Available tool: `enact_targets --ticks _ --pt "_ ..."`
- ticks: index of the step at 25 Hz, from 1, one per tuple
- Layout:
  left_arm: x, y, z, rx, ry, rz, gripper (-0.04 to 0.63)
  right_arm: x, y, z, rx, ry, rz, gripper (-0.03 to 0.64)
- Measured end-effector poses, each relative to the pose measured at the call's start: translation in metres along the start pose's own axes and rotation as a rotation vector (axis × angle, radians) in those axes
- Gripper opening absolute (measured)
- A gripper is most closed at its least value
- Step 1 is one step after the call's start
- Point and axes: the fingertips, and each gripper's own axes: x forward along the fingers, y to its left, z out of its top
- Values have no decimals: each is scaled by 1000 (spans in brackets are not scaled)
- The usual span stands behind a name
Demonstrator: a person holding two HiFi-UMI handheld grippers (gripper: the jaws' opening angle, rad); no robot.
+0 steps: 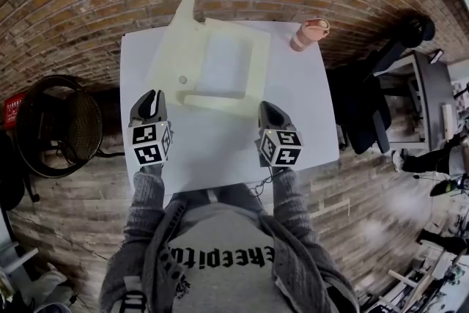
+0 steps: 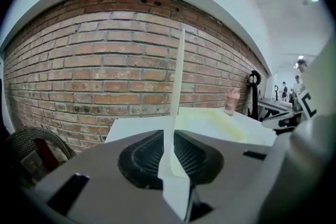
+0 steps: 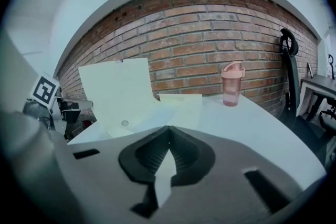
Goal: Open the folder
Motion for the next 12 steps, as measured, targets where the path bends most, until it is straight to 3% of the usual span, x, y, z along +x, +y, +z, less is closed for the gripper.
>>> enact_targets --ticks 5,12 --pt "-4 -11 4 5 -13 -36 69 -7 6 17 0 -52 21 3" --pt "-14 -26 6 29 -24 -76 71 -18 15 32 -1 -104 45 3"
